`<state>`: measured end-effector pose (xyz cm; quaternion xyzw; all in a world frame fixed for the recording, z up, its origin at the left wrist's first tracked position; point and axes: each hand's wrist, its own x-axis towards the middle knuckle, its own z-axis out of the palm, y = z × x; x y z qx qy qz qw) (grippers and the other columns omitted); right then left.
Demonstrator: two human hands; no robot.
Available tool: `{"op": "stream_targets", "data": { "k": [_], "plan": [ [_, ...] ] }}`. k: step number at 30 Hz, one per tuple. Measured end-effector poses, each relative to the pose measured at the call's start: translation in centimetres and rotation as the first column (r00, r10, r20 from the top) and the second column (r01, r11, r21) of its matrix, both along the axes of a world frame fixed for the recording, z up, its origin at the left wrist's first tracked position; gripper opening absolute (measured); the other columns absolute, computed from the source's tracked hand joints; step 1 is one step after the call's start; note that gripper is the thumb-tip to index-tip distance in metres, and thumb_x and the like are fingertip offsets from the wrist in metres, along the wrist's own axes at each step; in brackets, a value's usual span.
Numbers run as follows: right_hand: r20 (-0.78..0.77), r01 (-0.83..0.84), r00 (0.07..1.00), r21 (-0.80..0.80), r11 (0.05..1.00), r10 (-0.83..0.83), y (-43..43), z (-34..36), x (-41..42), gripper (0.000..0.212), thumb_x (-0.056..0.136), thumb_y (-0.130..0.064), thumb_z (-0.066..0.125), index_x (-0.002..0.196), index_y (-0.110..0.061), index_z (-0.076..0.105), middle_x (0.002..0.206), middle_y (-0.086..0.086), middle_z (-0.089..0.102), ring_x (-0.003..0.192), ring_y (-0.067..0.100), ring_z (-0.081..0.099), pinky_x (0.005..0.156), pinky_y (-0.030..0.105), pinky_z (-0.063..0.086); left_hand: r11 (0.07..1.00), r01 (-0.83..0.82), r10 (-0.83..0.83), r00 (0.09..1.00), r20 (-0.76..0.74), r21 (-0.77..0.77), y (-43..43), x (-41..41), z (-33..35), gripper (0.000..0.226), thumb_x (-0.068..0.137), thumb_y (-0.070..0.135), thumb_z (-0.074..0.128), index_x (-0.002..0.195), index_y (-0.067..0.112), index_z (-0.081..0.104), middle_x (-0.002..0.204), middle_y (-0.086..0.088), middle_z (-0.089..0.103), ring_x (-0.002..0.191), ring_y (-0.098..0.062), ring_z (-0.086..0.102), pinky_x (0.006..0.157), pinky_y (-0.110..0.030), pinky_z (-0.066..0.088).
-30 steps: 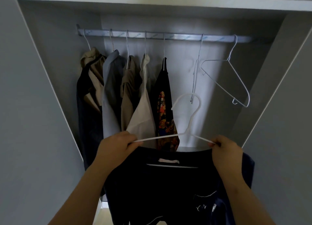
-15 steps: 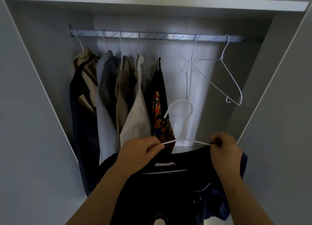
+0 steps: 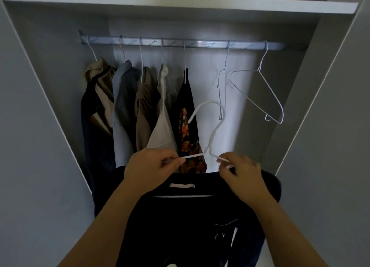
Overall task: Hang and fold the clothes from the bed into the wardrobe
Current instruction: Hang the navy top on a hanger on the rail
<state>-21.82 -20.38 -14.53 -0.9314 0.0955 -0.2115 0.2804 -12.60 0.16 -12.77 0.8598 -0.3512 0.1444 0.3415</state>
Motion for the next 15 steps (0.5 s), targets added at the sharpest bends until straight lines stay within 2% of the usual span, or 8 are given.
{"op": "stream_targets", "data": {
  "k": [2,3,5,7,10,12,13,15],
  "plan": [
    [-0.017,-0.033,0.999,-0.076,0.997,0.032,0.6,0.0,0.3,0.006,0.083,-0.023,0.055,0.080,-0.027,0.053,0.066,-0.014,0.050,0.073,0.005,0.048,0.078,0.024,0.019,1.000,0.011,-0.011,1.000,-0.011,-0.008,0.0,-0.1,0.2,0.025,0.083,0.047,0.058,0.071,0.027,0.068,0.042,0.013,0.042,0.052,0.000,0.049,0.046,-0.012,0.024],
    [-0.009,-0.039,0.999,-0.080,0.996,0.039,0.8,0.1,0.5,0.009,0.081,-0.022,0.056,0.074,-0.023,0.052,0.059,-0.011,0.047,0.065,0.004,0.046,0.075,0.025,0.024,1.000,0.024,-0.024,0.999,-0.023,-0.002,-0.1,-0.1,0.2,0.023,0.083,0.046,0.059,0.070,0.029,0.066,0.042,0.014,0.044,0.052,0.001,0.049,0.046,-0.012,0.024],
    [-0.027,-0.069,0.997,0.007,0.998,0.069,1.1,0.3,0.7,0.027,0.080,-0.021,0.058,0.058,-0.020,0.042,0.048,-0.009,0.044,0.051,0.004,0.042,0.060,0.024,0.030,0.997,0.067,-0.065,0.997,-0.035,0.039,-0.4,-0.3,-0.1,0.019,0.085,0.042,0.061,0.067,0.036,0.058,0.045,0.015,0.046,0.049,-0.001,0.047,0.047,-0.013,0.024],
    [-0.084,-0.056,0.994,0.109,0.992,0.066,1.2,0.3,0.7,0.041,0.081,-0.022,0.057,0.048,-0.021,0.032,0.041,-0.011,0.041,0.042,0.004,0.037,0.049,0.022,0.026,0.993,0.097,-0.096,0.995,-0.015,0.072,-0.9,-0.6,-0.4,0.020,0.085,0.038,0.062,0.066,0.035,0.056,0.044,0.014,0.042,0.046,-0.003,0.043,0.047,-0.013,0.025],
    [-0.178,-0.037,0.981,0.211,0.977,0.076,0.2,0.3,0.2,0.048,0.083,-0.022,0.056,0.038,-0.022,0.040,0.035,-0.008,0.034,0.036,0.006,0.031,0.047,0.022,0.023,0.987,0.133,-0.137,0.989,0.048,0.093,-1.6,-0.9,-1.0,0.020,0.085,0.038,0.063,0.071,0.025,0.067,0.051,0.014,0.047,0.052,-0.006,0.047,0.049,-0.010,0.033],
    [-0.212,0.008,0.975,0.314,0.949,0.062,-1.2,-0.1,-0.3,0.048,0.084,-0.022,0.057,0.041,-0.019,0.036,0.040,-0.007,0.029,0.038,0.006,0.025,0.046,0.021,0.022,0.976,0.158,-0.169,0.983,0.068,0.148,-2.4,-1.3,-1.7,0.019,0.088,0.040,0.059,0.080,0.025,0.069,0.064,0.012,0.059,0.063,-0.006,0.053,0.055,-0.011,0.037],
    [-0.228,0.042,0.973,0.351,0.935,0.042,-1.8,-0.3,-0.6,0.043,0.084,-0.021,0.058,0.046,-0.020,0.038,0.044,-0.006,0.031,0.039,0.007,0.026,0.044,0.020,0.023,0.971,0.172,-0.185,0.981,0.063,0.166,-2.9,-1.4,-2.1,0.018,0.089,0.040,0.057,0.088,0.026,0.069,0.075,0.011,0.063,0.071,-0.006,0.055,0.062,-0.013,0.040],
    [-0.260,0.121,0.965,0.407,0.905,-0.012,-3.0,-0.9,-1.5,0.036,0.082,-0.017,0.059,0.050,-0.014,0.044,0.042,-0.002,0.035,0.035,0.007,0.028,0.037,0.013,0.023,0.972,0.178,-0.184,0.983,0.020,0.154,-3.8,-1.7,-3.1,0.023,0.090,0.038,0.055,0.107,0.026,0.065,0.099,0.008,0.063,0.092,-0.010,0.054,0.082,-0.026,0.043]
  ]
}}
